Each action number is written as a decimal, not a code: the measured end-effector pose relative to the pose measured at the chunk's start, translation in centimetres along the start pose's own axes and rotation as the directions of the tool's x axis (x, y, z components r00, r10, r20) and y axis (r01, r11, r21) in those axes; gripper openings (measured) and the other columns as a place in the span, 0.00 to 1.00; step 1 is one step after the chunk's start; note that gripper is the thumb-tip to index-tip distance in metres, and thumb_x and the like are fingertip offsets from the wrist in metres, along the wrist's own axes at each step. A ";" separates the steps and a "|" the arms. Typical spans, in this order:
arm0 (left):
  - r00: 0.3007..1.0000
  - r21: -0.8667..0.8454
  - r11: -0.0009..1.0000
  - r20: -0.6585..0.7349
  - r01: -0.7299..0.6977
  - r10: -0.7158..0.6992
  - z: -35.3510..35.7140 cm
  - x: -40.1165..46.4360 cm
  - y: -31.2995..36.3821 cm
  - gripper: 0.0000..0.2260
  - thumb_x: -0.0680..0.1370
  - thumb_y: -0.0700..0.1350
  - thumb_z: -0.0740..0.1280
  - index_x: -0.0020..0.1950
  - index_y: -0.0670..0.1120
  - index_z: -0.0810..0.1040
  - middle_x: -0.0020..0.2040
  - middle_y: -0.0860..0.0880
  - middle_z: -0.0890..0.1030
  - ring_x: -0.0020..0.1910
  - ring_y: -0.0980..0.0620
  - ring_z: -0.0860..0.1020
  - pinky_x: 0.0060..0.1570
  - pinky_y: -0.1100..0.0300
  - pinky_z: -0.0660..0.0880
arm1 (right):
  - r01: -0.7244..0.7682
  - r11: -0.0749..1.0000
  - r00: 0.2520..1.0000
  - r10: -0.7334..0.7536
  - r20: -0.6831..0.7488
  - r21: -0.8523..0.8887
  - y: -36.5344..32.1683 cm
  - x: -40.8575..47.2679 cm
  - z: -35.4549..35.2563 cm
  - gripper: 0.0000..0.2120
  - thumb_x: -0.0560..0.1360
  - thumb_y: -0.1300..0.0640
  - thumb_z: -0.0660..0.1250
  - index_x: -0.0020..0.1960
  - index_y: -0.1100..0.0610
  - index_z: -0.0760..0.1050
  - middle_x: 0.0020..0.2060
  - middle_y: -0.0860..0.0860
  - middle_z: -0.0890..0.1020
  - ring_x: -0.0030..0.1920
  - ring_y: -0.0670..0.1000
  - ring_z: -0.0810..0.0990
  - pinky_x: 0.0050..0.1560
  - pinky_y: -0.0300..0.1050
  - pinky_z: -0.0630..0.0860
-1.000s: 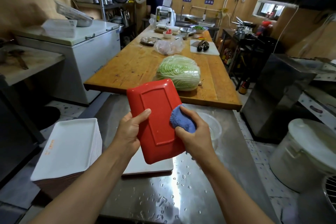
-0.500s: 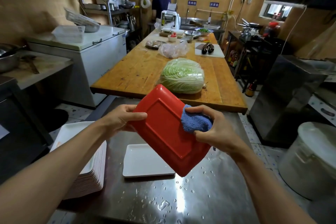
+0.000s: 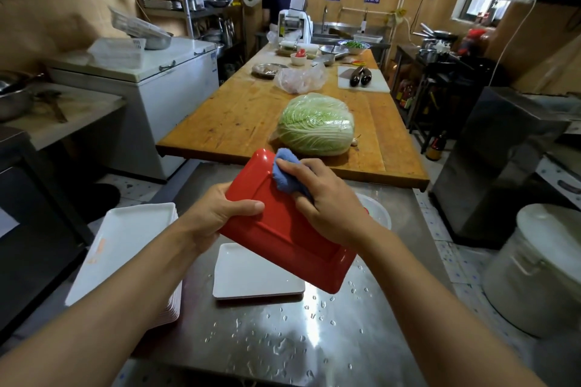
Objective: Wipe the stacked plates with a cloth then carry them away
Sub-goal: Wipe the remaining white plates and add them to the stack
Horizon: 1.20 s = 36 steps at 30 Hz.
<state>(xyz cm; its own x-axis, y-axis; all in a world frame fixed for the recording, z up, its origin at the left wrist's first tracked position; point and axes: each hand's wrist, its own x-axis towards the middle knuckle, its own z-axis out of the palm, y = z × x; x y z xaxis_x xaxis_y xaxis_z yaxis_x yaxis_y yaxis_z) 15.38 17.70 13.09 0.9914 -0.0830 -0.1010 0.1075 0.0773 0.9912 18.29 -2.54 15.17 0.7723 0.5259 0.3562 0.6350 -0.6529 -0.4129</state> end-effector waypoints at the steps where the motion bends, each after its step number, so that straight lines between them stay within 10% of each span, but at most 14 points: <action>1: 1.000 -0.027 1.000 -0.019 0.002 -0.003 -0.5 -0.1 0.0 0.22 0.61 0.40 0.72 0.55 0.41 0.78 0.47 0.41 0.83 0.42 0.46 0.81 0.45 0.56 0.78 | -0.002 1.000 1.000 0.002 0.002 -0.018 0.5 -0.4 0.0 0.25 0.75 0.57 0.61 0.71 0.47 0.65 0.63 0.53 0.70 0.61 0.55 0.70 0.60 0.51 0.68; 12: 0.978 -0.356 0.933 -0.168 0.058 -0.125 -2.6 -0.8 -1.2 0.22 0.62 0.38 0.71 0.56 0.43 0.78 0.41 0.46 0.85 0.37 0.51 0.83 0.36 0.59 0.81 | -0.136 0.963 0.988 0.151 -0.045 0.234 1.2 -3.4 1.0 0.21 0.79 0.64 0.59 0.71 0.55 0.65 0.73 0.50 0.59 0.72 0.46 0.58 0.73 0.40 0.53; 22: 0.902 -0.557 0.827 -0.321 0.068 -0.291 -1.7 -0.9 -0.7 0.06 0.71 0.41 0.71 0.46 0.47 0.77 0.31 0.49 0.83 0.28 0.53 0.82 0.26 0.60 0.78 | -0.059 0.996 0.967 0.074 -0.243 0.068 -0.5 -4.9 4.8 0.21 0.78 0.64 0.60 0.70 0.58 0.67 0.71 0.49 0.60 0.74 0.53 0.55 0.74 0.43 0.49; 31: 0.915 -0.628 0.778 -0.300 0.023 -0.269 0.3 -2.2 -0.6 0.17 0.78 0.54 0.63 0.57 0.41 0.76 0.51 0.41 0.80 0.37 0.49 0.82 0.37 0.59 0.80 | 0.074 0.997 0.974 -0.078 -0.214 -0.027 -7.6 -3.6 9.5 0.21 0.78 0.57 0.59 0.70 0.54 0.68 0.73 0.53 0.64 0.75 0.57 0.55 0.73 0.54 0.48; 36: 0.880 -0.500 0.865 -0.427 -0.038 -0.208 -0.9 -3.5 -1.4 0.21 0.78 0.61 0.58 0.50 0.45 0.80 0.39 0.47 0.85 0.36 0.52 0.83 0.35 0.61 0.79 | 0.033 0.998 0.991 -0.039 -0.125 -0.046 -10.1 -1.9 9.6 0.23 0.78 0.52 0.54 0.72 0.47 0.64 0.74 0.47 0.61 0.76 0.52 0.50 0.73 0.50 0.40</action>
<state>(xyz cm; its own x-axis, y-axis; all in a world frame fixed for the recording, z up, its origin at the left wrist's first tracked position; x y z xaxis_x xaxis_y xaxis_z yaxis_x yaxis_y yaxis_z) 11.82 18.80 11.97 0.8819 0.3354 -0.3314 0.0924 0.5664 0.8189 10.57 8.26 10.65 0.7389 0.4787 0.4741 0.6591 -0.6595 -0.3614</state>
